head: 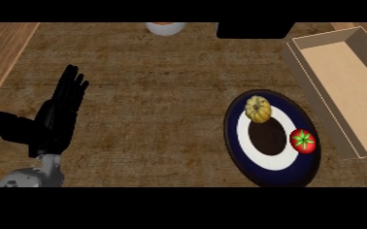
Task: Pick the tomato from the plate and place it in the cardboard box
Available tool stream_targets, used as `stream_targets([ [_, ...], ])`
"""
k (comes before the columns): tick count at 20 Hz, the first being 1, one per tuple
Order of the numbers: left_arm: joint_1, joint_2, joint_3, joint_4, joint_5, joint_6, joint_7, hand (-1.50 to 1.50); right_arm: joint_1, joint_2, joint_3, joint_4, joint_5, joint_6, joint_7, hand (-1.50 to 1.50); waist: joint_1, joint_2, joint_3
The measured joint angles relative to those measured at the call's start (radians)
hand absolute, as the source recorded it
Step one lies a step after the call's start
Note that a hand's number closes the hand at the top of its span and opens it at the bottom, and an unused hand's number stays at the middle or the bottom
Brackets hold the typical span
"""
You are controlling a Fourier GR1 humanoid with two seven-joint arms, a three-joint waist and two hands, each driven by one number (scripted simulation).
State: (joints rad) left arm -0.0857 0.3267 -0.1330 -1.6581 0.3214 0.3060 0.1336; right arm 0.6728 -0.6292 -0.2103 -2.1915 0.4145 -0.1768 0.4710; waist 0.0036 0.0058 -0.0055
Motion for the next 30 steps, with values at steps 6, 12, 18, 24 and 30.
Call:
stream_targets([
  [6,-0.024,-0.015,0.009,0.004,-0.007,-0.009,0.027,0.00,-0.199,0.000,0.114,-0.115,0.033,0.134,0.297,-1.50,0.006,-0.002,0.003],
  [12,-0.028,-0.025,0.037,0.012,-0.019,-0.031,0.039,0.00,-0.405,0.068,0.259,-0.081,0.152,0.212,0.478,-1.50,0.005,-0.004,0.004],
  [18,-0.014,-0.036,0.068,0.017,-0.031,-0.065,0.034,0.00,-0.493,0.163,0.302,0.029,0.230,0.233,0.505,-1.50,0.000,-0.005,0.005],
  [24,-0.010,-0.068,0.086,0.007,-0.065,-0.079,0.039,0.00,-0.512,0.254,0.320,0.104,0.300,0.232,0.474,-1.50,-0.003,-0.006,0.005],
  [30,-0.019,-0.086,0.110,-0.020,-0.088,-0.094,0.082,0.00,-0.526,0.310,0.304,0.149,0.366,0.228,0.440,-1.50,-0.004,-0.006,0.006],
])
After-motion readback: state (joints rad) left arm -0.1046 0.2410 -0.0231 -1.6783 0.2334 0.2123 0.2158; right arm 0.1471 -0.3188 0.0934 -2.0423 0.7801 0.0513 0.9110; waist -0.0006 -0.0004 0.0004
